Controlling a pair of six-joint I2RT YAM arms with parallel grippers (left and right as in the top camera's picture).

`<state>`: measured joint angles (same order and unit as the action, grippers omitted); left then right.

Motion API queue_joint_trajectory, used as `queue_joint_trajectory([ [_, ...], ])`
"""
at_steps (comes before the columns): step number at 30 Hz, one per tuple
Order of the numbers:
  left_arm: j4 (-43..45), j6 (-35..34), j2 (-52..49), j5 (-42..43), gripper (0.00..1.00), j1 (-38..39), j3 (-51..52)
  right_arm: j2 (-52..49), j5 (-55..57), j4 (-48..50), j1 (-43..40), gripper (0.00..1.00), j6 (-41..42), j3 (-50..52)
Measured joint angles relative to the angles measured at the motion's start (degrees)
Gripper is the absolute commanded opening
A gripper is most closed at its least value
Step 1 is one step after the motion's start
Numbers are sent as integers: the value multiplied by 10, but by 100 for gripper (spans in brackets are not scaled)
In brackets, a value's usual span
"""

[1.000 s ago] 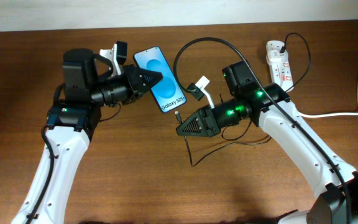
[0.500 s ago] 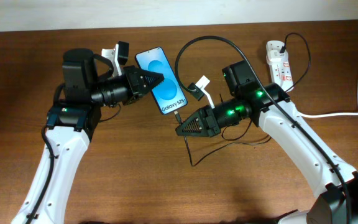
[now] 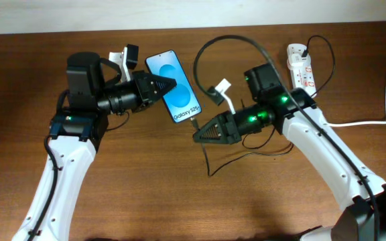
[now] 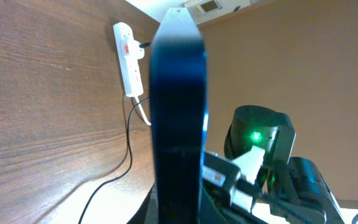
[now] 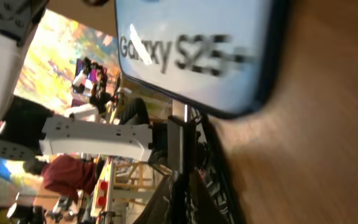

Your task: Plug charger to phone and switch on socket

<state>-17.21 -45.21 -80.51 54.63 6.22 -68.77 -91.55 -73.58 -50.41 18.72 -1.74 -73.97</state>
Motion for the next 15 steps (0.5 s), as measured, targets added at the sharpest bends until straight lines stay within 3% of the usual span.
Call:
queue_joint_trajectory([
  [15, -1, 0, 0, 3, 0, 0, 0, 0, -15, 1, 21, 4, 0, 0],
])
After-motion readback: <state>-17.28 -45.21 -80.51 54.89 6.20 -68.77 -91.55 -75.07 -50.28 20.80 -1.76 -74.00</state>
